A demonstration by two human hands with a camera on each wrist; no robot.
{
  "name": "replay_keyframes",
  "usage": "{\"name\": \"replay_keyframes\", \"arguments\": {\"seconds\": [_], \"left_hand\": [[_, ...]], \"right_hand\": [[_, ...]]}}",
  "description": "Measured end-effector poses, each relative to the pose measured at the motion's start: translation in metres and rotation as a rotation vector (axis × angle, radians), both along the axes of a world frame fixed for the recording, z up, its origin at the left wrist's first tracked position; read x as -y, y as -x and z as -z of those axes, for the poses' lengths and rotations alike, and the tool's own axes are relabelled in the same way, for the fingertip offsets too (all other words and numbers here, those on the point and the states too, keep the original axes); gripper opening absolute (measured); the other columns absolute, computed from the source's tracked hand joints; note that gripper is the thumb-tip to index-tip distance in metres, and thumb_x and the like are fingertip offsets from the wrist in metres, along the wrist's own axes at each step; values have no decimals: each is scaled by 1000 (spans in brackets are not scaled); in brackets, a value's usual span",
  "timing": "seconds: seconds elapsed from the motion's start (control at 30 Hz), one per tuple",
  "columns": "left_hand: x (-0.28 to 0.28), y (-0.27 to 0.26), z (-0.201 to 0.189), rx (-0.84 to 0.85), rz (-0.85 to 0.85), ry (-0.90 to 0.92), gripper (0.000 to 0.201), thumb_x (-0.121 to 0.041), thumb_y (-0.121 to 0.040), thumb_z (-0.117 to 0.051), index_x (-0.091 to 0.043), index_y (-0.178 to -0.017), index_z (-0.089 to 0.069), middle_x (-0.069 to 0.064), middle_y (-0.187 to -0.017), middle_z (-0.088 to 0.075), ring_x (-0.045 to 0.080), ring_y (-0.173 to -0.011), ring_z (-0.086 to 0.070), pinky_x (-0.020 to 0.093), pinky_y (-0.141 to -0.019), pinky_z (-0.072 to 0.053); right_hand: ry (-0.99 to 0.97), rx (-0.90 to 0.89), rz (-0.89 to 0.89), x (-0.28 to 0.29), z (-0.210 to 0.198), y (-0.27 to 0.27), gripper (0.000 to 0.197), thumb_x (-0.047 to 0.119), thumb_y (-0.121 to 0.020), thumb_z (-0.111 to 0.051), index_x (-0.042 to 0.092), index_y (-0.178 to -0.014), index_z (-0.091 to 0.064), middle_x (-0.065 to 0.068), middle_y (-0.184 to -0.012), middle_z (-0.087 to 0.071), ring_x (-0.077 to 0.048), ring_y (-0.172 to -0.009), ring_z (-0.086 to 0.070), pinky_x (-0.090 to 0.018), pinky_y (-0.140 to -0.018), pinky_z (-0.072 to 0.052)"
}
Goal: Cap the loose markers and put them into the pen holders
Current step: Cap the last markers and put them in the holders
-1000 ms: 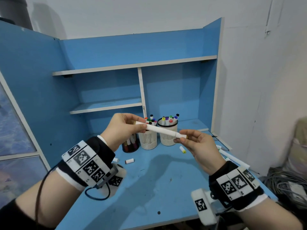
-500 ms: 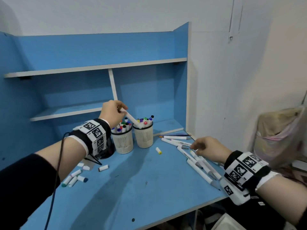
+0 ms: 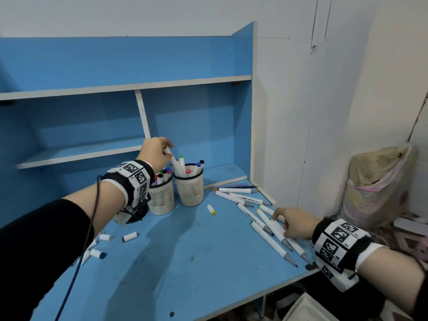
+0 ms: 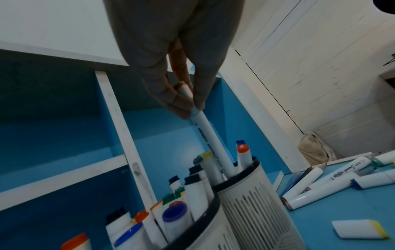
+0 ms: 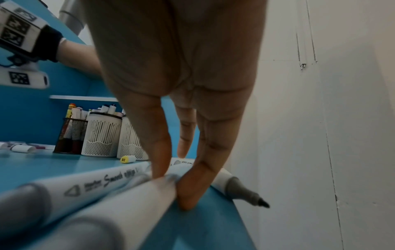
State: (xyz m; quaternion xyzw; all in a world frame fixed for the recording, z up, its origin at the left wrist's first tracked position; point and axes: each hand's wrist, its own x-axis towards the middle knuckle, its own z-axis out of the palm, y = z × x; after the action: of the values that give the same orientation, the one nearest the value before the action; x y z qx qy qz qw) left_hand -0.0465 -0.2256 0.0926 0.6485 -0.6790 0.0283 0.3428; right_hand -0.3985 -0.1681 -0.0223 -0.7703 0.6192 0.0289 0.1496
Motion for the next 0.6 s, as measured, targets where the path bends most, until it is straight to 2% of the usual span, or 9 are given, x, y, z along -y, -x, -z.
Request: {"name": "replay_keyframes", "arguments": {"seconds": [0.1,0.23,0.3,0.33,0.47,0.53,0.6], "left_hand": [[7,1,5,-11,0,-7,27,1,-80,-65,-3,-107,-63,14,-96,-64,27,-89,-60,28,-78,-47],[17,3,18,-7,-8,-66,30,-5,-84,-65,-1,-114,-65,16,-109,-66,28,-101,-61,30,-93,-47],[21,7,25,23,-9,-91,31,-7,-87,-63,-2,-117,-64,17,-113,-65,30,-105,-60,31,-95,-45],[22,8,29,57,-14,-99,31,-9,-88,-63,-3,-118,-64,17,-114,-64,30,-106,-60,32,-93,-45],[26,6,40,255,-51,-102,26,-20,-89,-62,-14,-114,-68,9,-114,-59,29,-105,-57,37,-84,-49],[26,5,43,342,-38,-103,23,-21,-90,-59,-16,-110,-70,6,-117,-60,26,-107,-57,38,-87,-49],[25,4,43,388,-16,-98,23,-22,-91,-58,-17,-110,-70,3,-120,-59,24,-111,-55,38,-91,-46]], "right_hand": [[-37,-23,3,1,1,1,58,15,-81,-70,19,-132,-43,-1,-98,-46,-16,-86,-48,-23,-73,-41],[-35,-7,31,2,2,1,59,13,-81,-69,16,-134,-42,-7,-108,-53,-16,-87,-47,-22,-71,-40],[-22,43,68,3,2,1,59,11,-81,-67,16,-134,-43,-2,-102,-49,-15,-87,-49,-19,-66,-41],[-9,77,86,4,2,1,58,10,-80,-66,17,-134,-43,0,-100,-48,-15,-86,-50,-18,-62,-41],[71,267,114,3,-2,-2,52,8,-79,-67,15,-127,-50,3,-85,-56,-12,-75,-53,-16,-63,-41],[109,400,110,-1,-7,-9,47,8,-77,-69,18,-121,-55,5,-81,-58,-8,-69,-53,-13,-61,-40],[121,608,104,-7,-12,-20,39,4,-76,-71,20,-109,-60,5,-80,-59,-9,-66,-55,-15,-65,-43]]}}
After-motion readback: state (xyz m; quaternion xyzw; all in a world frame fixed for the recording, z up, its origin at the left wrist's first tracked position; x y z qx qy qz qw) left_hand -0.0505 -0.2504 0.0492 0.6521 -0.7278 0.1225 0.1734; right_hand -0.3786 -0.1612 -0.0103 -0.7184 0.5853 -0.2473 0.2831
